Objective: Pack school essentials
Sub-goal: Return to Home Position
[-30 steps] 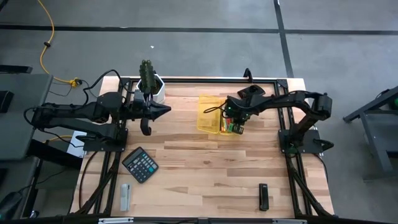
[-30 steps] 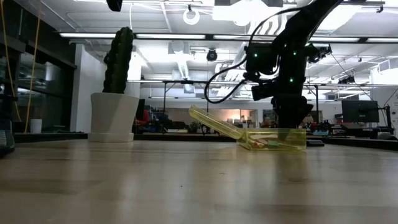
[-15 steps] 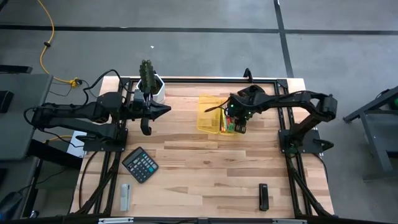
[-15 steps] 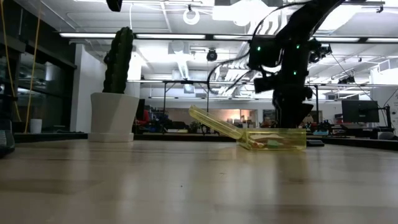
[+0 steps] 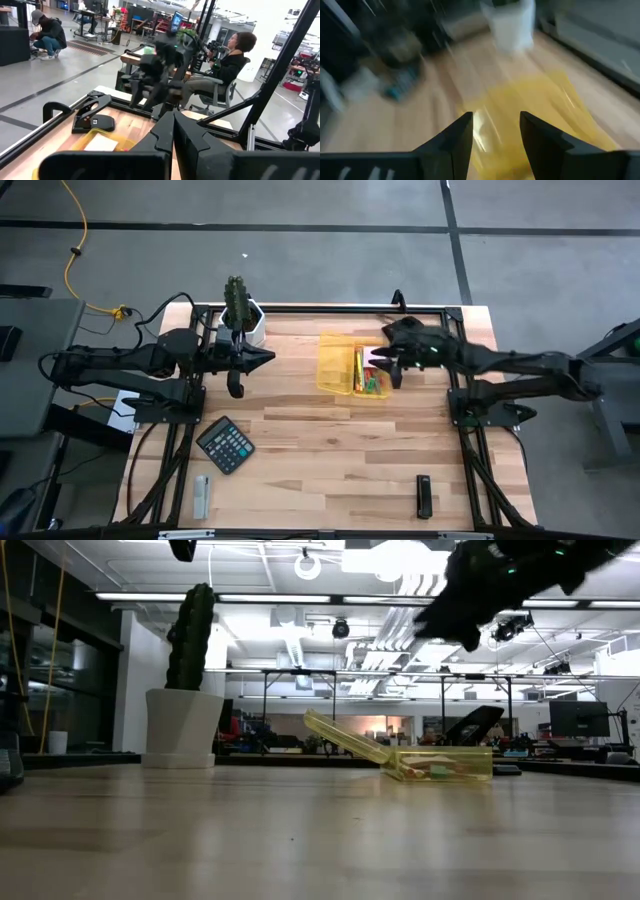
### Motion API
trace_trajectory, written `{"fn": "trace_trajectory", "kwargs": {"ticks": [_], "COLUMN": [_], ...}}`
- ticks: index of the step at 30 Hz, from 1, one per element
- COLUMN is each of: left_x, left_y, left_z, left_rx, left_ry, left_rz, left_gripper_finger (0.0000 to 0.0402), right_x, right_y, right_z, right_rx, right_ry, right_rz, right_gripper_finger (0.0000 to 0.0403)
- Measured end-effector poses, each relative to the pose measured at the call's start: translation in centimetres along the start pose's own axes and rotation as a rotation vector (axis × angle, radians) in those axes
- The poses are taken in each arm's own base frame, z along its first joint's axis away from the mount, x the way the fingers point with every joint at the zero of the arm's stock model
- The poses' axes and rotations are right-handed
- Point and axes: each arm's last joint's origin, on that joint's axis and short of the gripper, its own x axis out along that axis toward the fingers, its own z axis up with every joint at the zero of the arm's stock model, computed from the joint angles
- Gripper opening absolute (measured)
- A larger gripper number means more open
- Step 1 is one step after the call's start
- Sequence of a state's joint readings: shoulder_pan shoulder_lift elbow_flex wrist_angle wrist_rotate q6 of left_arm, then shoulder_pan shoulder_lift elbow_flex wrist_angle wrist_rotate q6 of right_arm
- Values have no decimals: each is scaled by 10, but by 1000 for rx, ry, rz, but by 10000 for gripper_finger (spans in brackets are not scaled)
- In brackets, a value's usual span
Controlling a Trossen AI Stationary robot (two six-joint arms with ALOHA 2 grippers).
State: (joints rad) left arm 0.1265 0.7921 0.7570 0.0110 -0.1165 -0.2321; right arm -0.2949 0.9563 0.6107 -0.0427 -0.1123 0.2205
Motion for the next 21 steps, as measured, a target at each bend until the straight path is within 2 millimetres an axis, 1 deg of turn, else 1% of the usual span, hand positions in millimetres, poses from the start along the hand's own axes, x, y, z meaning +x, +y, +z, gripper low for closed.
{"fn": "trace_trajectory", "kwargs": {"ticks": [4, 7, 12, 21], "left_x": [0, 0, 0, 0], "left_y": [0, 0, 0, 0], "left_z": [0, 0, 0, -2], "left_rx": [0, 0, 0, 2], "left_ry": [0, 0, 0, 15], "left_rz": [0, 0, 1, 5], "left_gripper_finger": [0, 0, 0, 0], "right_x": [-14, -21, -25, -30], "right_y": [11, 14, 17, 21], "right_z": [-15, -20, -14, -1], "right_rx": [32, 25, -26, -60], "right_ry": [-306, -416, -459, -497], "right_rz": [142, 179, 173, 192], "right_gripper_finger": [155, 155, 155, 155]}}
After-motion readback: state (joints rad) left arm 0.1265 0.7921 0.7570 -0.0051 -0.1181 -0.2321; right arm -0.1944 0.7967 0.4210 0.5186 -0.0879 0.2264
